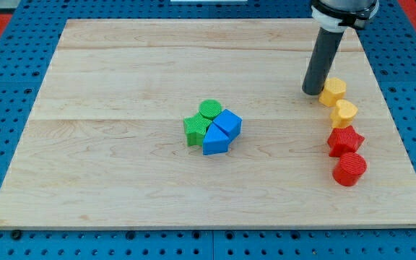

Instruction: Push the blue cube closer to yellow hexagon

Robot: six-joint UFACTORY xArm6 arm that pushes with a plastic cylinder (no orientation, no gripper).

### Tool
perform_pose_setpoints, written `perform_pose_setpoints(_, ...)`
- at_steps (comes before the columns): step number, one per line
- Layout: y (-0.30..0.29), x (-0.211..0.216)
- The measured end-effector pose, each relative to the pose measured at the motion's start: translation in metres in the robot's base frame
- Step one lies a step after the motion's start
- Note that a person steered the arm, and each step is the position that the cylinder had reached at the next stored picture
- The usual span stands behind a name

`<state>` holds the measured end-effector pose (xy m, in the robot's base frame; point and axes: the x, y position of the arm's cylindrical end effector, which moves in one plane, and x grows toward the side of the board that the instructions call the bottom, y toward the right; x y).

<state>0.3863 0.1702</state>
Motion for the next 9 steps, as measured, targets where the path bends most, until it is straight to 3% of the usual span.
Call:
perform_pose_setpoints(3, 0.008, 0.000)
perform_pose_setpoints(5, -0.027, 0.011)
perform_pose_setpoints(8, -0.064, 0.129)
perform_pose_setpoints(9, -0.111, 0.125)
